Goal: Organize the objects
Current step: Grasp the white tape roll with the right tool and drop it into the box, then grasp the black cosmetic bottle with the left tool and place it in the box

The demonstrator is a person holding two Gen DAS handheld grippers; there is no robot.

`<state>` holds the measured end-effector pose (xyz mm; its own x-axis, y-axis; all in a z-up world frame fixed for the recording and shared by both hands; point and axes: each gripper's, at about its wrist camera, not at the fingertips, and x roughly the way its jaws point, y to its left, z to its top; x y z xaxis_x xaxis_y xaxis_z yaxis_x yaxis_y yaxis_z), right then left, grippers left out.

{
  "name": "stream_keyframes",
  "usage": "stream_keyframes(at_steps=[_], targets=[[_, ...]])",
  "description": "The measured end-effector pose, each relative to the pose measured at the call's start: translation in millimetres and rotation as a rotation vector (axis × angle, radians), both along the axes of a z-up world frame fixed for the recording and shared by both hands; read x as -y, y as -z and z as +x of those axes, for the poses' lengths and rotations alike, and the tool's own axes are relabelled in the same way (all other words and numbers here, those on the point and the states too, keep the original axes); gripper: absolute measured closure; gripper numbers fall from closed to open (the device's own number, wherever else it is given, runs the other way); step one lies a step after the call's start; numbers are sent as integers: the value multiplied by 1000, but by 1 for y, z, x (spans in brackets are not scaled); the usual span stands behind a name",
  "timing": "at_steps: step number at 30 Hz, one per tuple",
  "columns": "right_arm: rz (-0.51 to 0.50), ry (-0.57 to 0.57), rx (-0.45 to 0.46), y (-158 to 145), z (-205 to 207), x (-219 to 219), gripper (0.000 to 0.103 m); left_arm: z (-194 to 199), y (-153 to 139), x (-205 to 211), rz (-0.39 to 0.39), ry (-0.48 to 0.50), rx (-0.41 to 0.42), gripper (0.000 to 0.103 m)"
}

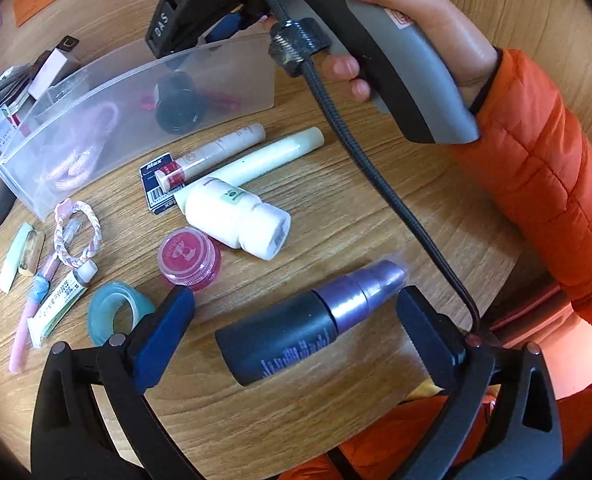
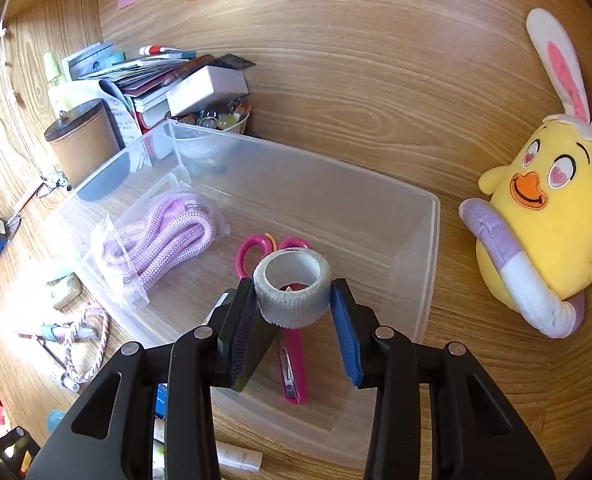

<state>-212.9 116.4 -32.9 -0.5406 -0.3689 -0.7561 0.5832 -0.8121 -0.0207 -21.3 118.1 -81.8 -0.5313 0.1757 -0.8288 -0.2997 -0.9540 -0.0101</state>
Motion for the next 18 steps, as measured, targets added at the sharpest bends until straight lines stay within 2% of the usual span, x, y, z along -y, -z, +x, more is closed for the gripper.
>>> stream_keyframes(at_steps=[3, 5, 7, 9, 11, 12, 14, 18], targets=[[-11, 2, 23, 0, -1, -4, 67, 0, -3, 5, 8, -18, -22, 14], [-15, 0, 25, -2, 1, -6, 66, -1, -6, 8, 10, -26, -29, 28], [-25, 5, 16, -5, 3, -9, 60, -2, -8, 11, 12, -34, -35, 36], [-41, 7, 12, -8, 6, -13, 57, -2, -10, 13, 14, -35, -39, 43], [-66, 10, 15, -11, 10, -18, 57, 1, -11, 19, 17, -22, -44, 59], [-78, 11, 15, -12, 13, -22, 57, 1, -11, 18, 12, -16, -46, 61], [-101, 14, 13, -15, 20, -30, 57, 3, -12, 18, 22, 2, -44, 78], [-132, 12, -4, -22, 39, -47, 57, 2, -18, 21, 36, -1, -34, 78]])
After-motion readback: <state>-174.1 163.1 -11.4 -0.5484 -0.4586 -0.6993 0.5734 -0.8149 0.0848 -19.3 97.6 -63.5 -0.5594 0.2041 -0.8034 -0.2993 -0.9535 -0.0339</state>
